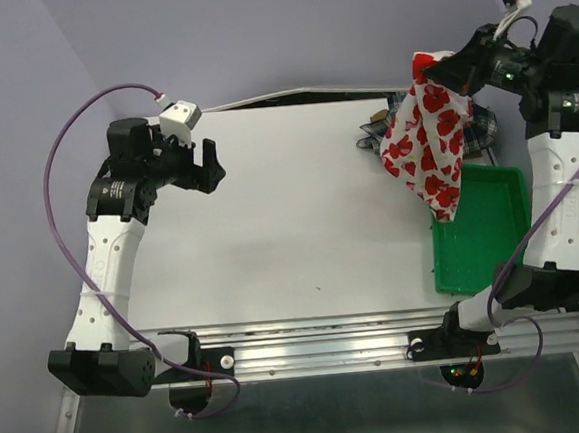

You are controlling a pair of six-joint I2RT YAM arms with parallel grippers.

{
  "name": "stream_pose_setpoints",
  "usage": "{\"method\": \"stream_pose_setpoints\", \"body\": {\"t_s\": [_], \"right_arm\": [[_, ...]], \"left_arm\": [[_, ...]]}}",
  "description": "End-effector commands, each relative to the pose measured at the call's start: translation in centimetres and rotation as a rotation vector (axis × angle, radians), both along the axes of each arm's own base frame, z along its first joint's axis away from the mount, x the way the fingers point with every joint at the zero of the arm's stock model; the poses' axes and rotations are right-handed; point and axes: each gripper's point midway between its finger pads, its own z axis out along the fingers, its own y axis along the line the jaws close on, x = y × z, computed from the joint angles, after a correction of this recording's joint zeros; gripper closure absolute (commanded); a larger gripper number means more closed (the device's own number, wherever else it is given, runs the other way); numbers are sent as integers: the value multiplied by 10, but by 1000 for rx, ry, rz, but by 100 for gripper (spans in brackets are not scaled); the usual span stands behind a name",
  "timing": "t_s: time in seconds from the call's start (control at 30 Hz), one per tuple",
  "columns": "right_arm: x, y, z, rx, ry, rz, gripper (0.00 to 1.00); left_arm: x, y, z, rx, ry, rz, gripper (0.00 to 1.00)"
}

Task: Fold and stack the skirts
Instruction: Move the skirt to the center of the board

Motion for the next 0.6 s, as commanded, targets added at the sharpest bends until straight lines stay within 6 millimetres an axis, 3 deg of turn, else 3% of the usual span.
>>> {"method": "stream_pose_setpoints", "body": {"t_s": [0.0, 0.17, 0.27, 0.37, 0.4, 0.5, 0.53, 0.57], "right_arm": [[-36, 84, 56, 181, -88, 306, 99], [-42, 162, 67, 273, -86, 452, 99], [-28, 190, 52, 298, -35, 483, 99], [-7, 204, 18, 297, 41, 477, 99], [5, 207, -17, 282, 107, 454, 99], [25, 205, -85, 184, 151, 404, 99], [29, 202, -139, 143, 260, 368, 99], [29, 200, -169, 107, 297, 357, 99]], "left_arm": [[5, 5, 40, -104, -92, -3, 8], [8, 26, 45, -144, -97, 40, 8], [9, 34, 43, -150, -94, 55, 8], [8, 38, 30, -141, -73, 58, 8], [8, 39, 25, -135, -66, 59, 8], [7, 41, 1, -102, -30, 51, 8], [7, 43, -8, -84, -18, 50, 8], [6, 44, -24, -69, 14, 47, 8]]}}
